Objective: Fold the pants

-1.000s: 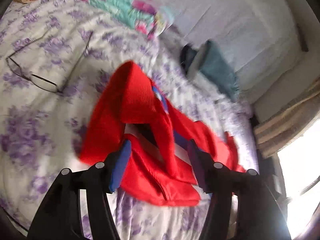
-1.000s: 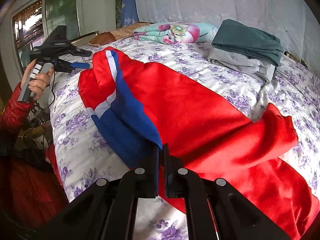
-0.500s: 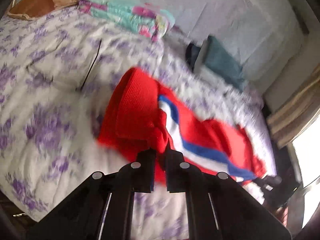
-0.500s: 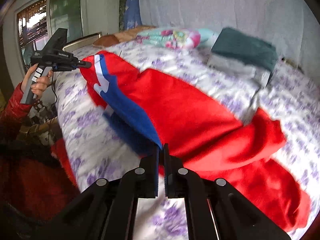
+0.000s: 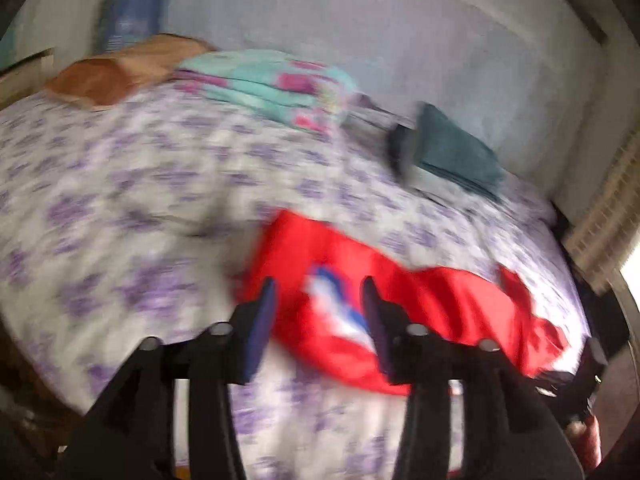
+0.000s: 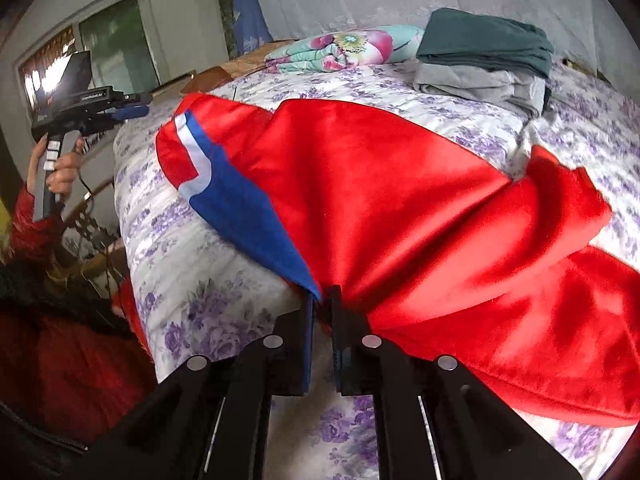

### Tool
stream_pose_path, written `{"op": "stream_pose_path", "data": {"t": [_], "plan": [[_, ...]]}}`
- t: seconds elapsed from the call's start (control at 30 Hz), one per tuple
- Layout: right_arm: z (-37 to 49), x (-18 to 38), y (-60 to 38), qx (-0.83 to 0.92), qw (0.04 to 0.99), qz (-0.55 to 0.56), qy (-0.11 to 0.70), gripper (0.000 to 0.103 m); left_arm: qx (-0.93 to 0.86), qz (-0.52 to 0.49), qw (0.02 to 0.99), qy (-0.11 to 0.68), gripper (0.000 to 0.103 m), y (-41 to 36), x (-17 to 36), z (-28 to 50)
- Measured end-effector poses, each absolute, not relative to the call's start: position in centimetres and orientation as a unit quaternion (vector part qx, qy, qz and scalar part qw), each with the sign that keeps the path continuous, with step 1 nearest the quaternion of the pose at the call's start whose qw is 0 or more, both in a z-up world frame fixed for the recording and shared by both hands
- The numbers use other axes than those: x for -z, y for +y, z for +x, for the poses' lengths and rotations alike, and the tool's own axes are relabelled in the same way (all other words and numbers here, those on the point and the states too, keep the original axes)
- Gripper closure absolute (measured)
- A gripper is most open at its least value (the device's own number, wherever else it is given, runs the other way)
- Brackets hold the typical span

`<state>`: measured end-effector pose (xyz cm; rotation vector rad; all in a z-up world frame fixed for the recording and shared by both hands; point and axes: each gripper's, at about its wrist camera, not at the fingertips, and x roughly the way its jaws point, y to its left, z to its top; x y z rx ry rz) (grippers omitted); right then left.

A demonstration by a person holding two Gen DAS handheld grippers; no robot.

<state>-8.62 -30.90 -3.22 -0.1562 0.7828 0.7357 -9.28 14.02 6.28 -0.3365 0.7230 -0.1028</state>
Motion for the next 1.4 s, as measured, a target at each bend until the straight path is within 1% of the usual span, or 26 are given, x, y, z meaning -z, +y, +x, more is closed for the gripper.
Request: {"op": "stream_pose_path", "data": {"t": [0.07, 0.13, 0.17, 0.2, 0.23, 0.27, 0.3, 0.37, 0.47, 0.53, 0.67, 0.7, 0.73, 0.8, 0.87, 0.9, 1.0, 1.03, 1.07, 1.1, 1.17, 1.23, 1.3, 1.4], "plan": [[-8.4, 3.0, -31.2, -0.353, 0.853, -0.057, 0.381, 0.092, 0.058, -0.126, 0.914, 0.382, 0.04, 11.8, -4.2, -6.9], [-8.4, 1.9, -31.8, -0.355, 0.852, -0.037, 0.383, 0.085, 0.036, -0.079, 0.902, 0.423, 0.04, 10.6, -1.0, -4.2], [-8.5, 1.0, -32.3, -0.353, 0.857, -0.03, 0.374, 0.075, 0.025, -0.058, 0.904, 0.424, 0.04, 10.2, 0.2, -3.8], [-8.5, -0.5, -33.1, -0.337, 0.872, -0.026, 0.354, 0.059, 0.021, -0.032, 0.914, 0.405, 0.038, 9.5, 0.2, -4.3], [-8.2, -1.5, -33.6, -0.317, 0.884, -0.027, 0.343, 0.051, 0.023, -0.016, 0.917, 0.398, 0.027, 8.7, 0.2, -4.5], [-7.6, -2.5, -34.1, -0.291, 0.897, -0.029, 0.332, 0.04, 0.035, -0.006, 0.92, 0.391, 0.015, 8.2, 0.2, -4.9], [-6.8, -3.5, -34.4, -0.263, 0.909, -0.029, 0.323, 0.038, 0.041, -0.005, 0.922, 0.385, 0.011, 8.0, 0.4, -5.0], [-3.8, -4.8, -34.7, -0.204, 0.924, -0.026, 0.322, 0.037, 0.038, 0.01, 0.927, 0.372, 0.005, 7.4, 1.1, -5.0], [1.8, -4.0, -34.2, -0.146, 0.92, -0.014, 0.363, 0.037, 0.003, 0.067, 0.936, 0.345, 0.005, 5.6, 2.4, -5.4], [5.2, -2.2, -33.6, -0.115, 0.912, -0.016, 0.393, 0.037, -0.012, 0.094, 0.936, 0.339, 0.005, 4.7, 2.7, -5.6], [8.4, 1.3, -32.7, -0.074, 0.896, -0.04, 0.435, 0.037, 0.006, 0.078, 0.939, 0.334, 0.005, 5.5, 2.4, -5.6], [8.4, 1.7, -32.5, -0.07, 0.897, -0.054, 0.434, 0.04, 0.008, 0.081, 0.94, 0.332, 0.005, 5.5, 2.5, -5.7], [8.2, 1.9, -32.4, -0.068, 0.9, -0.072, 0.423, 0.046, 0.009, 0.082, 0.94, 0.331, 0.005, 5.6, 2.5, -5.8], [7.4, 1.5, -32.9, -0.058, 0.906, -0.073, 0.413, 0.079, 0.013, 0.08, 0.941, 0.329, 0.005, 5.6, 2.5, -5.9], [6.0, 0.2, -34.9, -0.069, 0.917, -0.036, 0.391, 0.092, 0.017, 0.078, 0.941, 0.328, 0.005, 5.6, 2.5, -5.9], [5.4, -0.4, -35.9, -0.071, 0.922, -0.019, 0.38, 0.094, 0.018, 0.077, 0.942, 0.327, 0.005, 5.7, 2.6, -5.9], [-0.3, -2.9, -41.4, -0.058, 0.942, 0.074, 0.322, 0.094, 0.019, 0.076, 0.942, 0.327, 0.005, 5.7, 2.6, -5.8], [-1.9, -2.8, -43.3, -0.048, 0.943, 0.099, 0.315, 0.094, 0.019, 0.076, 0.942, 0.326, 0.005, 5.7, 2.6, -5.8], [-3.6, -2.5, -45.3, -0.033, 0.941, 0.126, 0.313, 0.093, 0.02, 0.075, 0.942, 0.326, 0.005, 5.7, 2.6, -5.8], [-5.2, -1.8, -47.5, -0.013, 0.936, 0.156, 0.316, 0.09, 0.02, 0.076, 0.942, 0.326, 0.005, 5.8, 2.6, -5.8], [-9.0, 0.2, -52.0, 0.029, 0.919, 0.232, 0.317, 0.088, 0.019, 0.076, 0.942, 0.327, 0.005, 5.8, 2.6, -5.8], [-11.2, 1.0, -53.8, 0.014, 0.911, 0.28, 0.302, 0.083, 0.017, 0.079, 0.941, 0.328, 0.005, 5.7, 2.7, -5.8], [-11.5, 0.9, -53.7, -0.003, 0.91, 0.286, 0.299, 0.067, 0.014, 0.082, 0.94, 0.33, 0.005, 5.7, 2.6, -5.7], [-10.5, 0.5, -52.5, -0.032, 0.913, 0.282, 0.293, 0.066, 0.008, 0.081, 0.94, 0.331, 0.005, 5.6, 2.6, -5.7]]}}
